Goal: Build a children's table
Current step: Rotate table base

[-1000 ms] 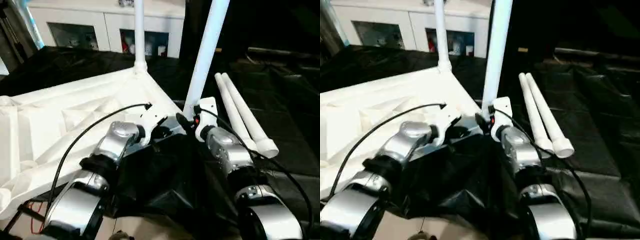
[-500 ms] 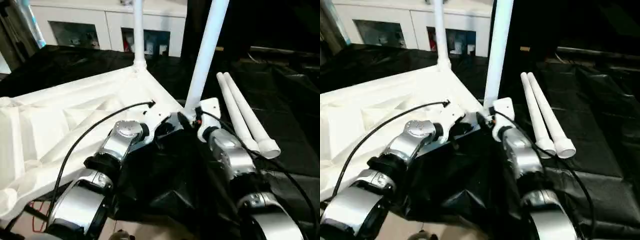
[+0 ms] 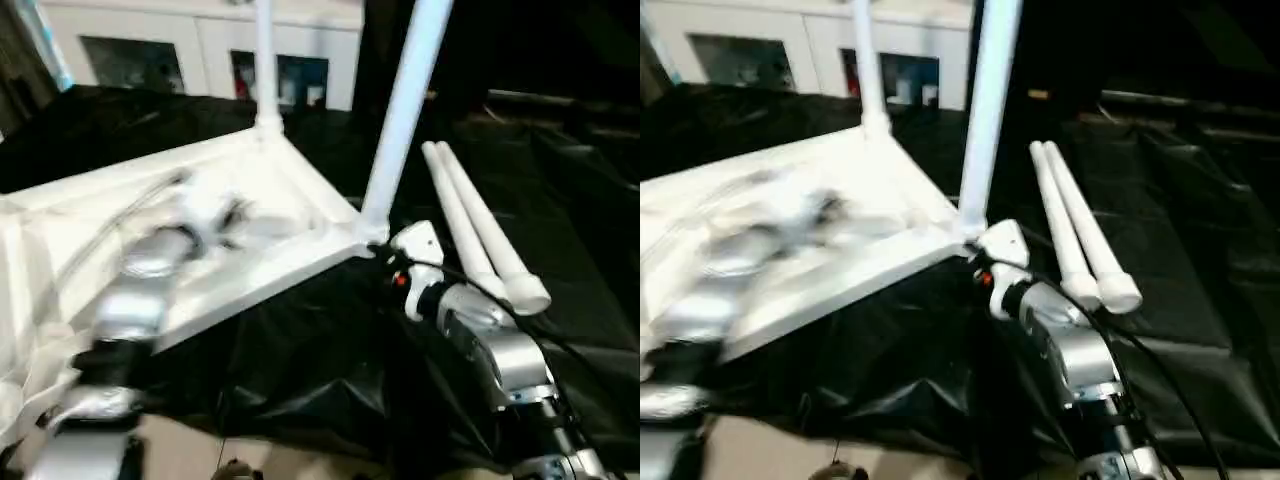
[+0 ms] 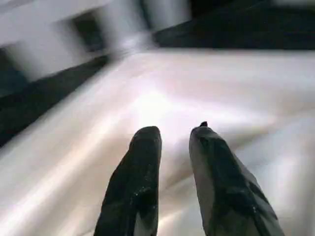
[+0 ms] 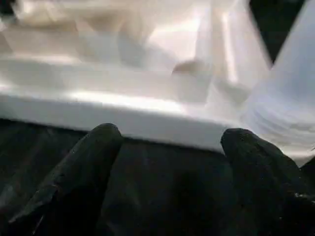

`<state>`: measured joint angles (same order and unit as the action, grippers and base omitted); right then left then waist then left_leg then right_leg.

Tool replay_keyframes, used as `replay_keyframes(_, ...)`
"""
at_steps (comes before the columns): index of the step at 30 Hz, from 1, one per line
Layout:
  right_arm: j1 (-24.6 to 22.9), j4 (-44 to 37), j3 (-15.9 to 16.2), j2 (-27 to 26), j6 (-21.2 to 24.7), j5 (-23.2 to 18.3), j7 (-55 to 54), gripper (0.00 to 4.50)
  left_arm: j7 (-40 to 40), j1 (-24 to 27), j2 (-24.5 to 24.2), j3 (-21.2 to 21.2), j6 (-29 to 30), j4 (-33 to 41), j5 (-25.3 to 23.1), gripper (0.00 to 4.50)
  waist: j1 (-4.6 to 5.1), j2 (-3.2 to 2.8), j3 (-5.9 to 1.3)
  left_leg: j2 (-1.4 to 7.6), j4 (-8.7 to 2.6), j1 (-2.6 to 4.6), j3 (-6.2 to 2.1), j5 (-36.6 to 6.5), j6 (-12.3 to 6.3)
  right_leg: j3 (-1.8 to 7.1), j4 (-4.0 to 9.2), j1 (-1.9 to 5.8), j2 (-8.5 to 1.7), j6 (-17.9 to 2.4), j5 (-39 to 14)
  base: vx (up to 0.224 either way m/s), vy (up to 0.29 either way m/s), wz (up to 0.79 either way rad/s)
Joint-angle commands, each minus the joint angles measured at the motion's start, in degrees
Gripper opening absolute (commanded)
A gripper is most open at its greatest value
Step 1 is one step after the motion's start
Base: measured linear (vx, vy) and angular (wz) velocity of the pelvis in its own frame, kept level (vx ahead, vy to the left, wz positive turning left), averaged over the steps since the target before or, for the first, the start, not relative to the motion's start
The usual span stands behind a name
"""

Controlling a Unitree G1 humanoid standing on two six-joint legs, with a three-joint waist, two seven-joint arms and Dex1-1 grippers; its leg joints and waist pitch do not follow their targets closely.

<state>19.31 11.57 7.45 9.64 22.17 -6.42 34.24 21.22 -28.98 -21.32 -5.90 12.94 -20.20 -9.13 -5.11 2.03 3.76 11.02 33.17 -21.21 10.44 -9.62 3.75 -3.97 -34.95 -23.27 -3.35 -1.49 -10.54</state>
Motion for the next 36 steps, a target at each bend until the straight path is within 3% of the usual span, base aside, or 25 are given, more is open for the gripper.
replay_keyframes(1,0.6,0.8,0.1,0.2,2.0,1.6,-1.7,3.76,-4.4,1.0,-0.8,-1.5,2.3,2.9,-2.6,1.16,0.16,-0.26,-3.89,2.65,-3.81,1.13,-0.98,-12.5,-0.82,3.12,4.44,2.37,-4.58,-8.5,-13.8,0.000,0.000,0.00)
replay_keyframes(5,3.7,5.7,-0.9,-1.0,3.1,2.9,-6.5,3.76,-14.3,5.4,-3.2,-7.3,5.7,6.5,-7.2,1.16,0.31,-0.30,-3.84,2.39,-3.90,0.84,-1.11,-12.4,-0.03,3.09,4.26,2.57,-4.56,-8.5,-13.0,0.000,0.000,0.00)
replay_keyframes(11,5.8,7.7,-0.9,-1.7,3.5,3.2,-8.2,3.76,-14.0,12.0,-6.2,-10.0,12.8,9.8,-8.5,1.16,0.10,-0.26,-3.88,2.37,-3.86,1.20,-1.09,-13.6,0.33,3.20,4.42,2.14,-4.49,-7.7,-13.7,0.000,0.000,0.00)
replay_keyframes(12,5.8,7.7,-0.8,-1.7,3.5,3.2,-8.2,3.76,-13.7,12.2,-6.5,-9.8,13.3,9.8,-8.4,1.16,0.02,0.05,-3.86,2.41,-3.91,1.24,-1.11,-13.8,0.24,3.18,4.40,2.07,-4.49,-7.8,-13.7,0.000,0.000,0.00)
replay_keyframes(14,6.4,8.3,-0.4,-2.1,3.5,3.4,-8.2,3.76,-12.5,13.3,-7.4,-8.9,15.3,9.2,-8.0,1.16,-0.08,-0.16,-3.81,2.42,-4.09,1.23,-1.22,-14.9,0.53,3.19,4.41,2.04,-4.55,-7.7,-14.4,0.000,0.000,0.00)
replay_keyframes(15,6.7,8.7,-0.2,-2.4,3.4,3.4,-8.0,3.76,-10.3,13.7,-7.9,-7.8,15.3,7.9,-7.0,1.16,0.05,0.33,-3.75,2.38,-4.21,1.14,-1.27,-15.4,0.61,3.12,4.56,2.12,-4.58,-7.6,-15.1,0.000,0.000,0.00)
replay_keyframes(16,7.1,9.2,-0.1,-2.6,3.2,3.3,-8.0,3.76,-9.0,13.9,-7.9,-7.2,15.5,7.5,-6.6,1.16,-0.06,0.10,-3.72,2.31,-4.20,1.28,-1.29,-15.9,0.76,3.22,4.61,1.95,-4.65,-7.5,-15.9,0.000,0.000,0.00)
replay_keyframes(19,8.4,11.6,0.1,-3.4,2.5,2.9,-8.3,3.48,-4.0,13.8,-8.3,-4.1,14.0,5.6,-6.0,0.91,-0.13,0.32,-3.79,2.45,-4.32,1.27,-1.42,-16.2,1.22,3.27,4.49,2.00,-4.86,-7.8,-15.5,0.000,0.000,0.00)
replay_keyframes(22,9.3,13.7,0.5,-4.4,1.6,3.1,-8.7,3.30,0.0,13.3,-8.6,-2.5,15.2,4.5,-4.7,0.80,-0.13,0.11,-3.78,2.40,-4.33,1.43,-1.37,-16.7,1.66,3.32,4.48,2.01,-4.88,-8.2,-14.5,0.000,0.000,0.00)
replay_keyframes(23,9.6,14.3,0.5,-4.7,1.4,3.1,-8.8,3.17,1.2,13.3,-8.8,-1.9,15.9,4.4,-4.3,0.64,-0.21,-0.33,-3.83,2.38,-4.30,1.43,-1.42,-16.4,1.81,3.37,4.33,2.02,-4.95,-8.3,-14.1,0.000,0.000,0.00)
replay_keyframes(24,10.1,15.1,0.4,-5.1,1.1,3.2,-9.0,3.03,3.1,13.4,-9.3,-0.8,16.9,4.3,-3.9,0.46,-0.05,-0.12,-3.80,2.37,-4.36,1.43,-1.34,-16.6,1.91,3.34,4.37,2.01,-4.79,-8.6,-13.7,0.000,0.000,0.00)
replay_keyframes(26,10.6,16.3,0.5,-5.6,0.6,3.4,-9.2,2.94,5.4,13.7,-10.2,0.6,17.5,4.3,-3.7,0.39,-0.06,-0.23,-3.86,2.35,-4.33,1.37,-1.36,-16.3,1.97,3.36,4.24,2.10,-4.86,-8.8,-13.2,0.000,0.000,0.00)
replay_keyframes(27,11.3,17.9,0.4,-5.8,-0.1,3.6,-9.5,2.79,8.2,13.7,-11.2,2.4,18.4,4.2,-3.9,0.25,-0.20,-0.96,-3.86,2.34,-4.33,1.44,-1.43,-16.2,2.18,3.39,4.17,2.08,-4.91,-8.9,-12.9,0.000,0.000,0.00)
replay_keyframes(30,12.2,20.1,0.6,-6.1,-1.0,4.0,-9.7,2.66,12.3,13.6,-12.4,4.4,19.2,4.5,-3.3,0.10,0.03,-0.63,-3.80,2.27,-4.32,1.44,-1.35,-16.9,2.29,3.39,4.27,2.17,-4.84,-9.1,-13.7,0.000,0.000,0.00)
replay_keyframes(36,14.2,24.1,0.1,-6.4,-3.0,4.0,-9.9,2.12,21.4,13.3,-14.9,8.4,20.3,6.8,-1.1,0.00,0.10,-0.89,-3.88,2.34,-4.37,1.46,-1.37,-16.7,2.22,3.42,4.22,2.25,-4.89,-9.4,-14.3,0.000,0.000,0.00)
